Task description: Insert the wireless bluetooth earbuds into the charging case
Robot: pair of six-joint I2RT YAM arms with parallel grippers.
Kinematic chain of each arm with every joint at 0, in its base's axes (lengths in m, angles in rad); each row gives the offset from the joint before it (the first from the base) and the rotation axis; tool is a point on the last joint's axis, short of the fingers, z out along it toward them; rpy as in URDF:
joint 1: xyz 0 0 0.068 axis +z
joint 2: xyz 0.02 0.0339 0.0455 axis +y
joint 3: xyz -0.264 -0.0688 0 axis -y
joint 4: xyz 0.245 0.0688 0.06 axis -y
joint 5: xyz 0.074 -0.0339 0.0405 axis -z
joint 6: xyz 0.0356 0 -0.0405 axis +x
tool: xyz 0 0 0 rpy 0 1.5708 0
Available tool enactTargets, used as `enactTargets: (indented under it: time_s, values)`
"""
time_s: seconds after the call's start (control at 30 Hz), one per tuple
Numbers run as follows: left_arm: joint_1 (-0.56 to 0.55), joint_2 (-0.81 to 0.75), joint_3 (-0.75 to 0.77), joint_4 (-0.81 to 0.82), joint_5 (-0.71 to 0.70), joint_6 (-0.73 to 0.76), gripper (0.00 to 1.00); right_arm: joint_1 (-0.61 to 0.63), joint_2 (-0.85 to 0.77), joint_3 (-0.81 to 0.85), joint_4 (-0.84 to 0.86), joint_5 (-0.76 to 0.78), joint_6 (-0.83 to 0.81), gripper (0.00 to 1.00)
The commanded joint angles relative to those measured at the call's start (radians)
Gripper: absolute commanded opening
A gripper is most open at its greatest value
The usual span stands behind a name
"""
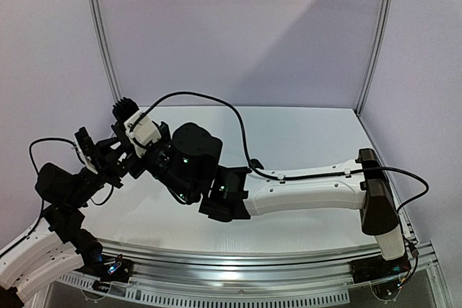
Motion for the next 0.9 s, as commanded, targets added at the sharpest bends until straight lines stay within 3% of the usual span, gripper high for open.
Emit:
enactTargets:
  time_s: [0.0, 0.47, 0.87]
  values:
    - [-0.004, -0.016, 0.003, 0.040, -0.014, -0.006, 0.00, 0.005, -0.017, -0.014, -0.048, 0.043, -0.002, 0.13]
    - [-0.004, -0.008, 0.004, 0.040, -0.016, -0.008, 0.00, 0.005, -0.022, -0.037, -0.034, 0.063, -0.001, 0.20]
    - [-0.004, -0.004, 0.004, 0.039, -0.010, -0.003, 0.00, 0.006, -0.024, -0.025, -0.038, 0.062, -0.006, 0.20]
